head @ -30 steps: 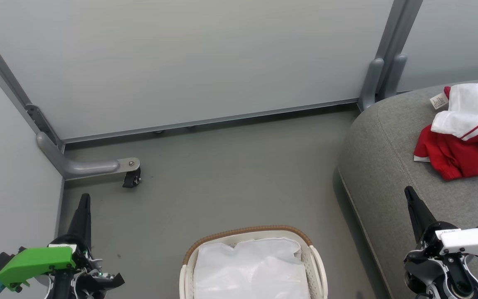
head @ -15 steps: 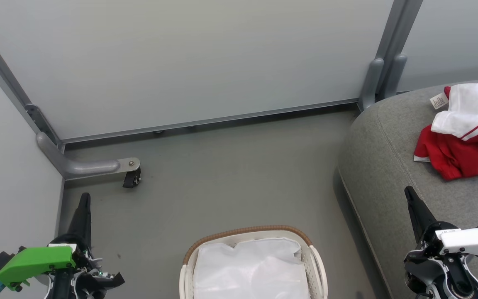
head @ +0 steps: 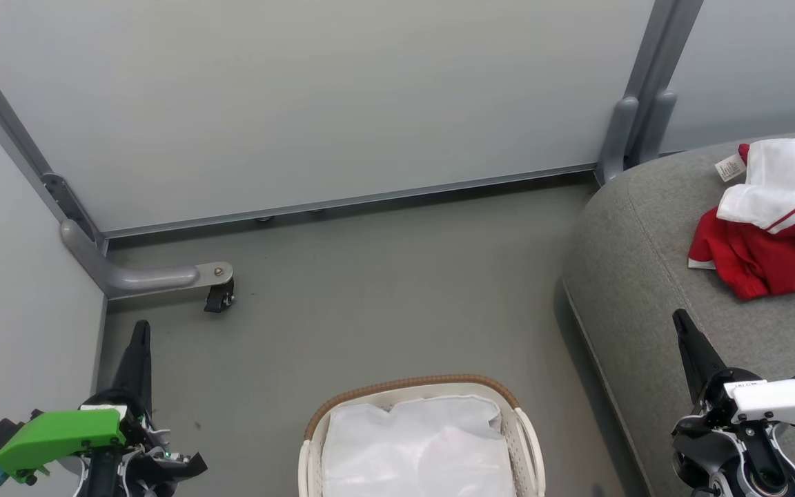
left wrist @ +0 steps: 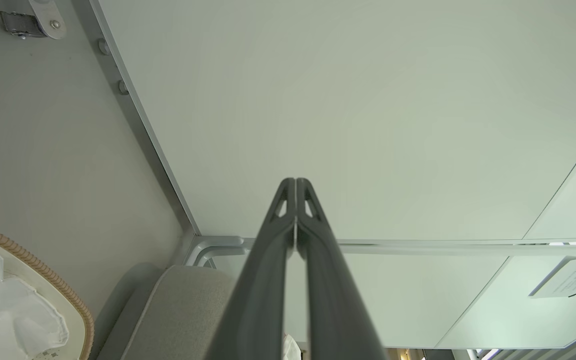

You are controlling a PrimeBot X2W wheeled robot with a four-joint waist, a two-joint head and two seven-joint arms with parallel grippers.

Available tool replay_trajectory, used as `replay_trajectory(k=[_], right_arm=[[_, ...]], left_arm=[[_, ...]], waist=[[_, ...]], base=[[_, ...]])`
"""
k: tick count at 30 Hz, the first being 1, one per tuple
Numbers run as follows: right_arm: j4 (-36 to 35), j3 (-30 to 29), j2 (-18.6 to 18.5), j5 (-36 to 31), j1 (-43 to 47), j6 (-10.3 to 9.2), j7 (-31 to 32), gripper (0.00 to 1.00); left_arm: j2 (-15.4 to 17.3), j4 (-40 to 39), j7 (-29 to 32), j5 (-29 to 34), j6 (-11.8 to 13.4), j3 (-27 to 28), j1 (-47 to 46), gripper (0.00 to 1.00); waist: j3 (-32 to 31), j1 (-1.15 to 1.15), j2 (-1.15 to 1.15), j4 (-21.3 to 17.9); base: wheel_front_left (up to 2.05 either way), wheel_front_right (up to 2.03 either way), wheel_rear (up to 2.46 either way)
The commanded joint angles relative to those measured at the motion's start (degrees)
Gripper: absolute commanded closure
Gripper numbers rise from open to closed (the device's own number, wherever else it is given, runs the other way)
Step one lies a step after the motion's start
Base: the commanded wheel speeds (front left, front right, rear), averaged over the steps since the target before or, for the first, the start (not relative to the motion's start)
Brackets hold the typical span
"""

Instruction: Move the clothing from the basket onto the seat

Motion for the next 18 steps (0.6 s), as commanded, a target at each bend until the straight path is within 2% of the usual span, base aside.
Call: replay_trajectory(k=[1, 18], right_arm=[[-0.17, -0.09, -0.34, 0.18, -0.46, -0.04, 0.16, 1.00], [-0.17, -0.09, -0.34, 0.18, -0.46, -0.03, 0.16, 1.00]], left_arm=[[0.12, -0.03, 0.18, 0.33, -0.29, 0.28, -0.62, 1.00], [0.01, -0.02, 0.35, 0.50, -0.29, 0.44, -0.64, 1.00]], waist=[[0.00, 0.00, 0.00, 0.00], [0.00, 0.00, 0.00, 0.00]], base=[[0.00, 0.00, 0.00], [0.00, 0.00, 0.00]])
